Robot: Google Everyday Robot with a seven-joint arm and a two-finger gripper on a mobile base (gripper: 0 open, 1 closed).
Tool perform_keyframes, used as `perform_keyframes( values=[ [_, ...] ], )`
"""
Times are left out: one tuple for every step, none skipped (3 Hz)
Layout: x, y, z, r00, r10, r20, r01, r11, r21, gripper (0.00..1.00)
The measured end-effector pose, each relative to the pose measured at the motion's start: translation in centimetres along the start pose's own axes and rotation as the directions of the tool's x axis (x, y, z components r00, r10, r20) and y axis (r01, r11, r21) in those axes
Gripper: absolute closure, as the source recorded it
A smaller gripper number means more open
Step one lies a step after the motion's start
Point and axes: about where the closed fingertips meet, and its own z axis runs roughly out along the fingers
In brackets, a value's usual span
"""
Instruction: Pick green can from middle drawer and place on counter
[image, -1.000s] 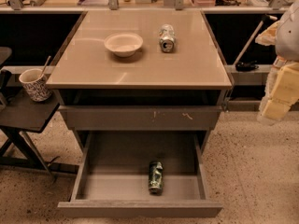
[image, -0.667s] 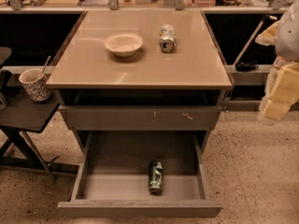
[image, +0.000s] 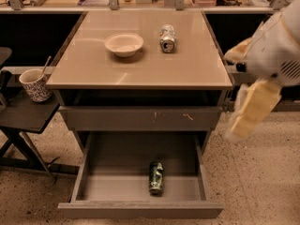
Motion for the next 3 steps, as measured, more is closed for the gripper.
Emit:
perform_keyframes(
  values=[
    [-2.5, 3.1, 8.1, 0.986, 0.097, 0.133, -0.082, 0.9901, -0.114, 0.0],
    [-3.1, 6.0, 18.8, 0.97, 0.2, 0.141, -0.162, 0.9564, -0.243, 0.0],
    [-1.7, 8.0, 29.8, 0.96, 0.275, 0.05, -0.247, 0.9185, -0.308, 0.0]
  ],
)
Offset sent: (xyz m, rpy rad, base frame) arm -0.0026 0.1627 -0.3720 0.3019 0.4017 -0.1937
